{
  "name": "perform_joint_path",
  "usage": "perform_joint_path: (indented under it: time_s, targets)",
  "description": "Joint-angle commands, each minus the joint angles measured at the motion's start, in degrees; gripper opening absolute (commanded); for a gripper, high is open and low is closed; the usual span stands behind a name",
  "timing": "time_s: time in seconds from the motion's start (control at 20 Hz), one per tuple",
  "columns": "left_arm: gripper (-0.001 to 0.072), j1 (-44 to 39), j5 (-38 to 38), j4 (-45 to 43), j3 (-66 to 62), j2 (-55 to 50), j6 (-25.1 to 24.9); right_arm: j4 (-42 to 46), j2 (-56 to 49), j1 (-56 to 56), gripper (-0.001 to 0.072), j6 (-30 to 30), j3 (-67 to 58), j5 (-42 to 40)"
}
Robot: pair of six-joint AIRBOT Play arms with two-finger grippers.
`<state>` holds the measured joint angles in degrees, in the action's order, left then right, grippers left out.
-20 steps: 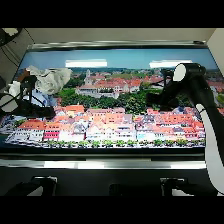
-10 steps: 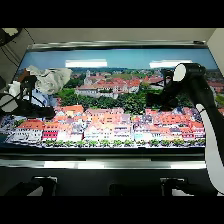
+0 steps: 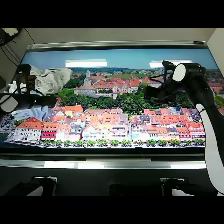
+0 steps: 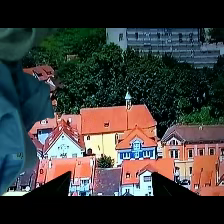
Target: Fold the shirts.
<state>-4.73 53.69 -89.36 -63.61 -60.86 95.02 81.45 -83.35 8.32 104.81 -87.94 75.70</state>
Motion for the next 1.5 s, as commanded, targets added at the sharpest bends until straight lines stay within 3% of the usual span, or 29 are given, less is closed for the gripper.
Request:
perform_joint_path:
  time_s: [0.0,0.05,0.25,0.3,0.55,0.8,0.9,1.0,1.2,1.45]
  targets:
    - [0.0628,5.07,-7.06,-1.9,-4.87,-4.22,7.85,0.24,-0.02,0.04,0.068,-0.04,-0.04,-5.77]
    - [0.0696,9.57,-3.04,-1.31,-9.2,-8.39,10.82,0.22,-0.02,0.04,0.0679,-0.72,-0.04,-5.46]
    - [0.0699,27.06,16.98,7.82,-23.56,-25.9,16.55,0.15,-0.04,0.04,0.0679,-2.19,-0.04,-2.12]
    - [0.0699,30.16,18.99,10.71,-24.11,-28.83,17.68,0.15,-0.04,0.04,0.0678,-2.19,-0.04,-1.51]
    - [0.0699,33.38,12.48,14.45,-23.5,-36.2,15.72,-0.31,-0.04,0.11,0.0677,-2.16,-0.04,-0.76]
    - [0.0694,32.24,9.49,17.18,-23.52,-42.16,8.5,-3.3,-0.02,0.09,0.0677,-2.14,-0.04,-0.61]
    - [0.0619,32.24,9.44,17.35,-23.52,-43.06,8.2,-5.57,-0.02,0.09,0.0677,-2.14,-0.04,-0.04]
    - [0.0039,32.59,10.08,17.46,-23.65,-42.03,7.69,-6.95,-0.02,0.09,0.0677,-2.16,-0.04,1.2]
    - [0.0029,32.13,8.31,17.4,-23.65,-31.39,3.89,-6.84,0.11,0.09,0.0677,-5.22,-0.07,3.96]
    - [0.0029,23.93,6.36,18.03,-23.58,-6.38,-1.11,-4.15,4.81,0.09,0.0677,-6.27,-0.07,5.88]
